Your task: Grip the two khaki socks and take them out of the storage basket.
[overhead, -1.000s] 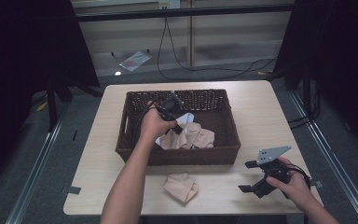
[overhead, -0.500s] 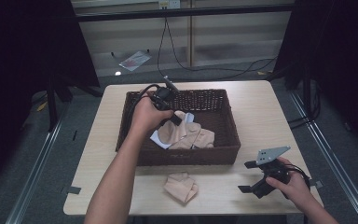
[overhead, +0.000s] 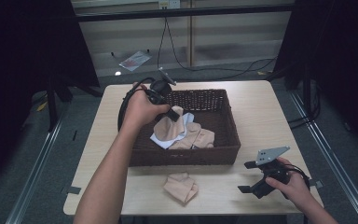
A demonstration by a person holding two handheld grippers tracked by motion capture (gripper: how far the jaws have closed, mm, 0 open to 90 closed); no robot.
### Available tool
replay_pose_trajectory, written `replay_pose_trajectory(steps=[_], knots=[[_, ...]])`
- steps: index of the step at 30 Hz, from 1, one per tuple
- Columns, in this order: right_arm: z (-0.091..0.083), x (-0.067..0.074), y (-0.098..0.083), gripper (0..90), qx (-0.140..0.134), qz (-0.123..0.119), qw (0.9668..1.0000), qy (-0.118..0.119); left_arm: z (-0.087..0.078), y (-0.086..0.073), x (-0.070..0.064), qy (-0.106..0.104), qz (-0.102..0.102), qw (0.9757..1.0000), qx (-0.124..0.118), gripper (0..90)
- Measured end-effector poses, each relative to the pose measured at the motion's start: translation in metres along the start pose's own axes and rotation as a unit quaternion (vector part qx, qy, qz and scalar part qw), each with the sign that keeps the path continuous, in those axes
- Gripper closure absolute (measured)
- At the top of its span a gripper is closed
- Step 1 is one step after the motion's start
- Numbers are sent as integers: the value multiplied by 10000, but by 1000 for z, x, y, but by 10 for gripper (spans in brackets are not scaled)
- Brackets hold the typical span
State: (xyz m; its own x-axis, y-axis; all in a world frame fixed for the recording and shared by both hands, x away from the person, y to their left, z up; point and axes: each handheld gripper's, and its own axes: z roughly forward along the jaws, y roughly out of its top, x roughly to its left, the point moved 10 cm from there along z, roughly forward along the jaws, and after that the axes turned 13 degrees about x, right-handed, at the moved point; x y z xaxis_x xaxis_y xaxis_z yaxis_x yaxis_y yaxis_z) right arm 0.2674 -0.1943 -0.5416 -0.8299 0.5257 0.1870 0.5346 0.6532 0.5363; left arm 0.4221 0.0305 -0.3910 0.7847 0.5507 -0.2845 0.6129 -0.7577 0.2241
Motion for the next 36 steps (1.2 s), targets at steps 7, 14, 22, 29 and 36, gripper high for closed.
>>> replay_pose_trajectory(steps=[7, 14, 22, 29, 36], knots=[[0, -1, 0, 51, 3, 1, 10000, -10, -4, -6, -9, -78, 46, 9999, 68, 855], [1, 0, 0, 51, 18, -7, 10000, -1, -7, -12, -21, -155, 210, 9995, 201, 855], [2, 0, 0, 51, 10, -9, 10000, 12, -6, -19, -28, -164, 336, 9990, 244, 854], [2, 0, -1, 51, 56, 10, 10000, 11, -6, -25, -38, -235, 436, 9984, 281, 854], [2, 0, -1, 51, 58, -1, 10000, 13, -2, -32, -45, -297, 528, 9977, 310, 854]])
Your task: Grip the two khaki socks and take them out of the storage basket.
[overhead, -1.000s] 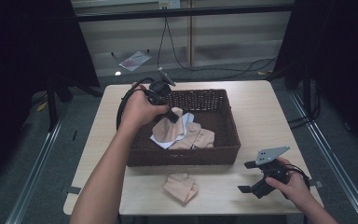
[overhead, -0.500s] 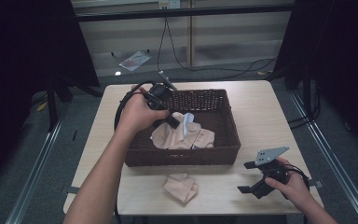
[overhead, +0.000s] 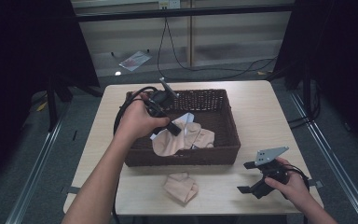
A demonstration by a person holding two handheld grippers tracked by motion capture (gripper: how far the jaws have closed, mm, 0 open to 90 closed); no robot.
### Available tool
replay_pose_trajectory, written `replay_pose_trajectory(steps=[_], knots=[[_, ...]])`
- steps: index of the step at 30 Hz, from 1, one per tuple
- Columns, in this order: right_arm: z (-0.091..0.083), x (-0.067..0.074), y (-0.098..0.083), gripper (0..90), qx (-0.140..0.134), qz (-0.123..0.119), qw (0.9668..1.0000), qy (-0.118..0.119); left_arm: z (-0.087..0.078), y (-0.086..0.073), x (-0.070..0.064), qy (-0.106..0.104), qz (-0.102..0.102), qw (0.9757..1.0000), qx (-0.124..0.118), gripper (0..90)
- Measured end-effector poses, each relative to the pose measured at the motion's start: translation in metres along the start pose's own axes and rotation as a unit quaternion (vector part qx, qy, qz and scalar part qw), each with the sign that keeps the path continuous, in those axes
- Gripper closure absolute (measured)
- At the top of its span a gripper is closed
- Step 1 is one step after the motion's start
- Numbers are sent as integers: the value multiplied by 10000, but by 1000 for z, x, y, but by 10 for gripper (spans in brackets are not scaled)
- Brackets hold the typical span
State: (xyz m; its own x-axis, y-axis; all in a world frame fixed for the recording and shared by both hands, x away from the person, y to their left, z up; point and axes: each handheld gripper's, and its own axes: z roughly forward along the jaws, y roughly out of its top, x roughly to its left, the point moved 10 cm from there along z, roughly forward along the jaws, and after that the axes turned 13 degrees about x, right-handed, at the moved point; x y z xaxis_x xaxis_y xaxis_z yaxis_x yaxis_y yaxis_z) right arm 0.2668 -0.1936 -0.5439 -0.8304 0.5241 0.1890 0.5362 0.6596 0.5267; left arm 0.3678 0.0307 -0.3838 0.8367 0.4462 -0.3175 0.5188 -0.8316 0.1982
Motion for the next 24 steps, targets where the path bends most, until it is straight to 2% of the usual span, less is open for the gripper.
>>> replay_pose_trajectory(steps=[8, 12, 18, 24], knots=[[0, 0, 0, 51, 1, 4, 10000, 5, 5, -5, -6, -27, 36, 10000, 8, 852], [0, 0, 0, 51, -3, 7, 10000, -15, 10, -8, -7, -23, 110, 9999, 98, 852], [0, 0, 0, 51, 4, 7, 10000, -22, 18, -10, -12, -126, 119, 9998, 79, 852], [0, 0, 0, 51, -17, 1, 10000, -12, 23, -13, -12, -80, 149, 9998, 88, 851]])
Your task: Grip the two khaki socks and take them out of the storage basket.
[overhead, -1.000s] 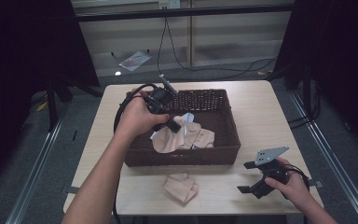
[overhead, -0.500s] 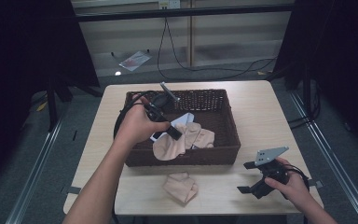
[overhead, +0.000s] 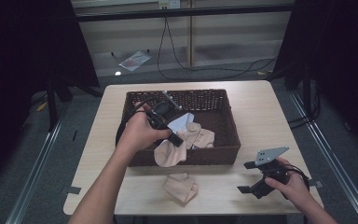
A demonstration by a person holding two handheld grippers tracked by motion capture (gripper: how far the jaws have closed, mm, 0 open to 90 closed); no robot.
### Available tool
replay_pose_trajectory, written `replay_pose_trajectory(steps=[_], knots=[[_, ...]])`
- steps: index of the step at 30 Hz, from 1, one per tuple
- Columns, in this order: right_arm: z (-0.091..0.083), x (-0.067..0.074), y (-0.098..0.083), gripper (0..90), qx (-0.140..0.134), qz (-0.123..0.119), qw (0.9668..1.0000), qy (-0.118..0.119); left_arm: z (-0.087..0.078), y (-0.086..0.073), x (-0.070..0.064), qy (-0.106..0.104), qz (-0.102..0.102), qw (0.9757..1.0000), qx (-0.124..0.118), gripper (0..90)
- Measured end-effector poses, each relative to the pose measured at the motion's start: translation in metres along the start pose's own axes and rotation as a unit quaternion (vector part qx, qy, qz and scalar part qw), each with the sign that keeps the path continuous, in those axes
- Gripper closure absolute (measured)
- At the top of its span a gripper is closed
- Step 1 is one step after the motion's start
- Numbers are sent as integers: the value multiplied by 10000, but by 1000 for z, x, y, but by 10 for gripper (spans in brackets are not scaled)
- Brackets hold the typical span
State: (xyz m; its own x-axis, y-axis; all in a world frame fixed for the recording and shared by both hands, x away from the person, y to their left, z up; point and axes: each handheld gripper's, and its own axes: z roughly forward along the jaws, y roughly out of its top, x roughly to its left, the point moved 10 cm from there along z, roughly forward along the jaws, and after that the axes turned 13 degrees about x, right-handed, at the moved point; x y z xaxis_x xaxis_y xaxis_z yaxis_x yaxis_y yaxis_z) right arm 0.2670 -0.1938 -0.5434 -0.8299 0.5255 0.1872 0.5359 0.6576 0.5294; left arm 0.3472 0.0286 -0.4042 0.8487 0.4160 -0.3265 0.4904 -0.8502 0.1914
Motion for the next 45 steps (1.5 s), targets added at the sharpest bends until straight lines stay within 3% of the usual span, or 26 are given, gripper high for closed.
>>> replay_pose_trajectory(steps=[7, 15, 21, 23, 26, 28, 31, 37, 45], knots=[[0, 0, 0, 51, -20, 1, 10000, 8, 9, -4, -2, -56, 43, 9999, -85, 847], [0, 0, 0, 51, -14, 0, 10000, 6, 18, -10, -4, -6, 95, 10000, -13, 843], [0, 1, 0, 51, 3, 16, 10000, 9, 27, -12, -5, -32, 46, 9999, -96, 841], [0, 1, 0, 51, 13, 9, 10000, -10, 31, -13, -5, 55, 4, 9999, -116, 827], [1, 1, 1, 51, 1, 28, 10000, 11, 34, -14, -4, 50, -59, 9999, -147, 749], [1, 1, 0, 51, 11, 26, 10000, 8, 36, -13, -6, 23, -111, 9997, -208, 645], [1, 0, 1, 51, -10, -10, 10000, -2, 36, -15, -9, 141, -41, 9998, -163, 510], [1, 1, 2, 51, 1, 1, 10000, 6, 41, -21, -11, 318, 23, 9989, -341, 294], [1, 1, 1, 51, 7, -15, 10000, -3, 51, -39, -2, 591, 54, 9969, -507, 169]])
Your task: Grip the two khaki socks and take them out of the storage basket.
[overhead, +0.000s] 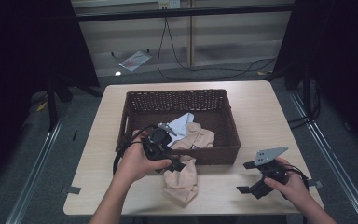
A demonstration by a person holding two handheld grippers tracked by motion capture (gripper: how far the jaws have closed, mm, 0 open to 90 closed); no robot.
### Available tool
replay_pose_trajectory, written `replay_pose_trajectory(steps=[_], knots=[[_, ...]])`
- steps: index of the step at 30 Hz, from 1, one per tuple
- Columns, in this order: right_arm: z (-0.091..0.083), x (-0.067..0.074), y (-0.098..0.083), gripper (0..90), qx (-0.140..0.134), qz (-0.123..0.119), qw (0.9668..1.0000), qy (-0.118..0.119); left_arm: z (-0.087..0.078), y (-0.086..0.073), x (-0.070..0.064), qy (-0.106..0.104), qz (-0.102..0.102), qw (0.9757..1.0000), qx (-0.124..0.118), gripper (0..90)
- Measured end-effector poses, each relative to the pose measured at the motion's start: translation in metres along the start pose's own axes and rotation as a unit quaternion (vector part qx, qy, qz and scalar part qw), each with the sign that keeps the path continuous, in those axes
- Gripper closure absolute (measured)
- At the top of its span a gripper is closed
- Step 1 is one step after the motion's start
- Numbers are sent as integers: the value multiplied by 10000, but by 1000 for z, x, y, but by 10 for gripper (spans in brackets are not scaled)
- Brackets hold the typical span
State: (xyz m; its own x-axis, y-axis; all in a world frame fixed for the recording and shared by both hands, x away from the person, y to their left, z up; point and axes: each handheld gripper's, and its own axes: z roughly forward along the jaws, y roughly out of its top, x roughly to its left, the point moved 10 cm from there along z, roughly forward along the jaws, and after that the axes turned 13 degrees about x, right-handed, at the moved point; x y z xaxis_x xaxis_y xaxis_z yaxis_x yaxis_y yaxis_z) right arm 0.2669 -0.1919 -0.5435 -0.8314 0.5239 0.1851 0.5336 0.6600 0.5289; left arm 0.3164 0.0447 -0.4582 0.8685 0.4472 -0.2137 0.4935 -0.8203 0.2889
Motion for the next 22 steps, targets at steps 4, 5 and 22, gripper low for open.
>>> replay_pose_trajectory(steps=[4, 5, 22], knots=[[0, 0, 0, 51, -4, 31, 10000, 19, 5, -10, 0, 33, 109, 9999, -66, 150], [0, 0, 0, 51, -6, 26, 10000, 14, 8, -13, -1, 25, 88, 9999, -84, 147], [-1, 0, -1, 51, -18, -8, 10000, 7, 47, -42, -6, 106, 555, 9984, -14, 119]])
